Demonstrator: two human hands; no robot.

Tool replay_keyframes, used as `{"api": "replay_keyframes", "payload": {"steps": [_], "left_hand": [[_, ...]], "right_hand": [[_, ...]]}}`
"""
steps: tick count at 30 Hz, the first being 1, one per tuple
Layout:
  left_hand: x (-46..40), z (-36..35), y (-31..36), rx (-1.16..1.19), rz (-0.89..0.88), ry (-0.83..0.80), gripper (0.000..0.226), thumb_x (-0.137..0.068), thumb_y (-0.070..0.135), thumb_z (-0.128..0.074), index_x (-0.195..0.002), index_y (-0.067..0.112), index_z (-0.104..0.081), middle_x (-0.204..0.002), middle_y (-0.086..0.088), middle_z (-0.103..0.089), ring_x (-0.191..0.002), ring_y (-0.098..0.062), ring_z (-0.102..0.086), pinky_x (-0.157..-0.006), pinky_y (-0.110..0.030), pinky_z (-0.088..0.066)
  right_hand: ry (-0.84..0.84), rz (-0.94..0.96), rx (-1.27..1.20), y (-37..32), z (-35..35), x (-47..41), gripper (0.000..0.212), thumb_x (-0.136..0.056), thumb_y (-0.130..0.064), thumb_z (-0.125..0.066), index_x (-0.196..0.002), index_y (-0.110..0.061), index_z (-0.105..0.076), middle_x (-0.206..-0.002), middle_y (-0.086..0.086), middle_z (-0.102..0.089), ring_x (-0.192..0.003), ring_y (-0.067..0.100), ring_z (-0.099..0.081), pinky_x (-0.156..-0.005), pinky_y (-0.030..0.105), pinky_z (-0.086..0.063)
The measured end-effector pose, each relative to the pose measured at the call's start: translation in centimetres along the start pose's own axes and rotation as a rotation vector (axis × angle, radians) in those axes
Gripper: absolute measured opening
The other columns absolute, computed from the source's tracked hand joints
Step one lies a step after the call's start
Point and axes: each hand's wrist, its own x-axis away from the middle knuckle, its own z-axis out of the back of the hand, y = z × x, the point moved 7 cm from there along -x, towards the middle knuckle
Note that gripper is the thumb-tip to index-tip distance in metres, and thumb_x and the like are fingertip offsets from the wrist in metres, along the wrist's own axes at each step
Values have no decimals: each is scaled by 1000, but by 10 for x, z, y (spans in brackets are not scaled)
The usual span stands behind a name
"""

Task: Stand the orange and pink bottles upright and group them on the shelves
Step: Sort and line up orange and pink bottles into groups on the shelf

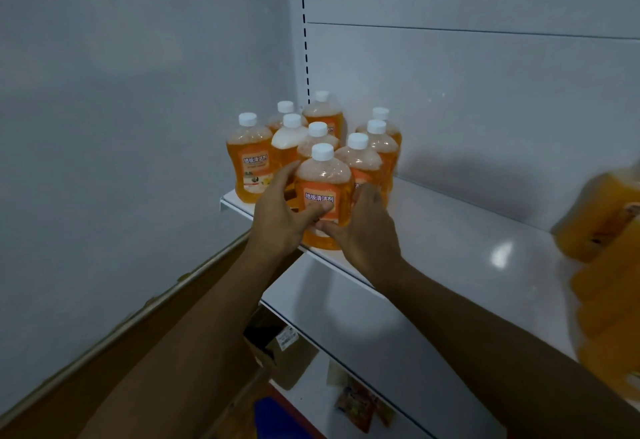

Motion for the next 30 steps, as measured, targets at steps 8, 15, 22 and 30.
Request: {"api": "replay_keyframes", "payload": {"steps": [8, 15, 22, 30], "left_hand": [[-14, -7, -10, -86, -27, 13, 74, -78, 41, -74, -141, 30, -37, -141, 5, -47, -127, -17, -48, -100, -40, -45], [-10, -11, -7, -128, -55, 87, 84, -78, 42, -74, -147, 28, -29, -143, 1, -43, -129, -18, -45, -101, -38, -43], [39, -6, 43, -142, -222, 184, 39, -88, 39, -65, -122, 24, -55, -112, 3, -60, -97, -5, -56, -80, -24, -53], [144, -92, 144, -203, -391, -233, 20, -93, 32, -59, -103, 18, -70, -99, 8, -68, -88, -4, -60, -70, -2, -36]], "right_hand": [[42, 27, 90, 7, -5, -11, 87, -74, -58, -69, -141, -18, -30, -137, 6, -47, -120, 27, -53, -93, 39, -49], [9, 15, 83, 11, -4, -12, 84, -77, -58, -66, -141, -17, -30, -136, 6, -46, -119, 29, -54, -94, 44, -50], [-93, 40, 295, 27, 21, 30, 61, -86, -57, -57, -127, -14, -43, -119, 7, -55, -105, 26, -58, -82, 39, -49], [-151, 187, 291, 52, 109, 140, 74, -88, -59, -49, -144, -15, -31, -137, 7, -51, -119, 26, -53, -90, 43, -51]]}}
